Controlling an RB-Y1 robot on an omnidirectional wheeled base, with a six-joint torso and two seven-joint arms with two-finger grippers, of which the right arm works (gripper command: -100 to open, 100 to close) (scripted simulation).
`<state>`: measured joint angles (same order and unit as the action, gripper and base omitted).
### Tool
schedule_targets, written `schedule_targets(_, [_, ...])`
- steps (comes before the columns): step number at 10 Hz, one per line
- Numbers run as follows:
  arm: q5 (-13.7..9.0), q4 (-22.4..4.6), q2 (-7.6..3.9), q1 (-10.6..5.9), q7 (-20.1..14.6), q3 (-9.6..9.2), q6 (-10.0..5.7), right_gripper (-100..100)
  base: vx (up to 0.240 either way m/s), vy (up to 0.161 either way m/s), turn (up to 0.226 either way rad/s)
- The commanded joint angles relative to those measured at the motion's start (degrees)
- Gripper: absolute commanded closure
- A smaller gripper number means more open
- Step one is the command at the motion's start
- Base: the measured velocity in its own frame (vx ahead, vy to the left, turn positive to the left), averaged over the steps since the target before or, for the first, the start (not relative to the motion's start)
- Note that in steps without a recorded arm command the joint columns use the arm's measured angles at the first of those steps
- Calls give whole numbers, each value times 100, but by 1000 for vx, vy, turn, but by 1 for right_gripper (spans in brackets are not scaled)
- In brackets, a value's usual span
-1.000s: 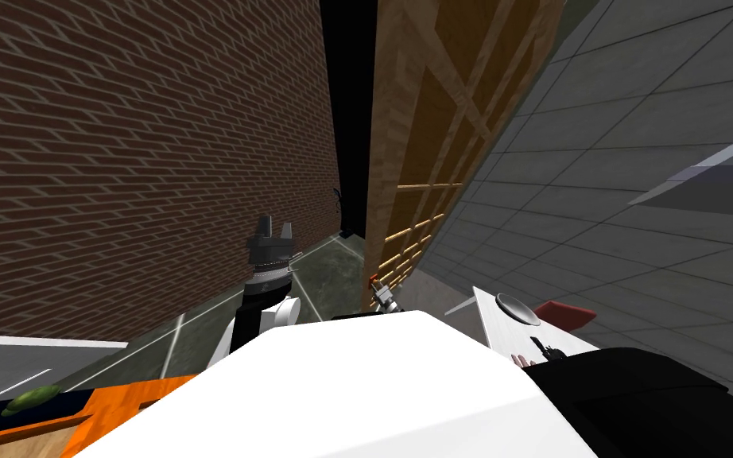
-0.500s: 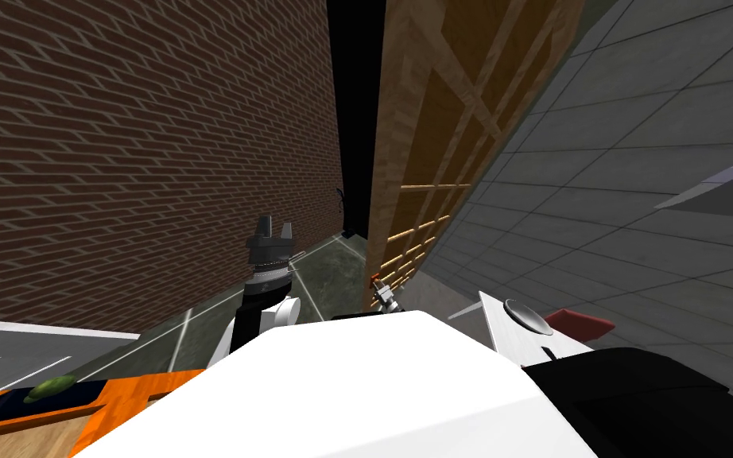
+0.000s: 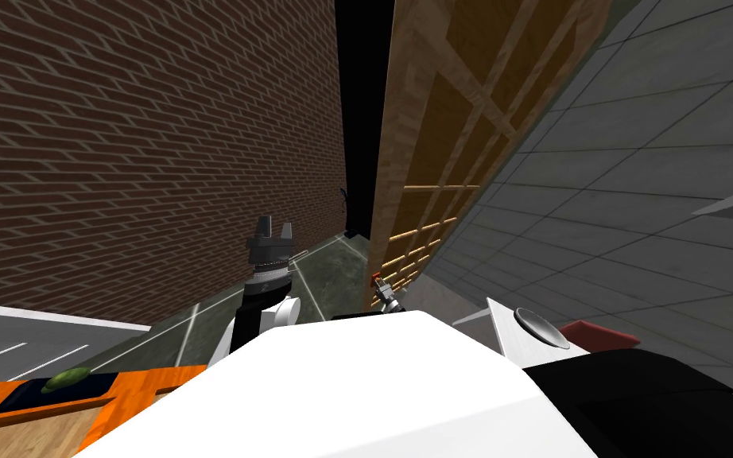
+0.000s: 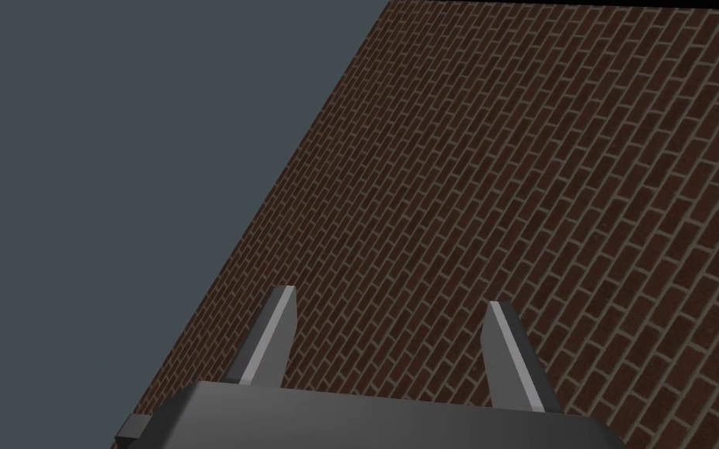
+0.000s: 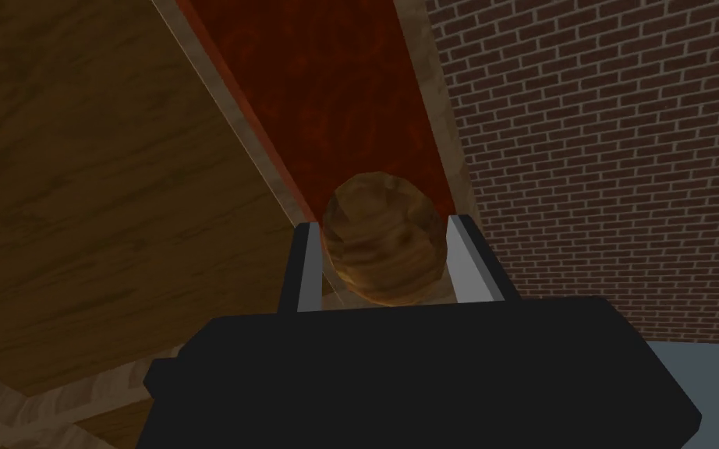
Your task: Push the door open
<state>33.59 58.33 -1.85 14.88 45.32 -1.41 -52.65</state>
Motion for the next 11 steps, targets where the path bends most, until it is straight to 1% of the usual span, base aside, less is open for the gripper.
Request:
schedule_targets(1, [-188, 18, -31, -76, -270, 64, -24, 100, 34, 10, 52])
schedule_targets(2, [-313, -8, -37, -103, -416, 61, -24, 100, 34, 9, 76])
schedule_targets(3, [-313, -8, -37, -103, -481, 61, -24, 100, 28, 7, 25])
schedule_targets(5, [-587, -63, -48, -161, -849, 57, -26, 100, 28, 15, 58])
schedule_targets(6, [-587, -63, -48, -161, -926, 57, -26, 100, 32, 7, 32])
schedule_targets(7, [-732, -93, -52, -192, -1112, 54, -26, 100, 35, 4, 48])
schedule_targets(8, [-732, -93, -52, -192, -1155, 54, -26, 100, 30, 11, 28])
schedule_targets(10, [-1022, -152, -61, -253, -1558, 49, -28, 100, 39, 16, 52])
schedule_targets(11, [-1022, -152, -61, -253, -1615, 49, -28, 100, 32, -8, 6])
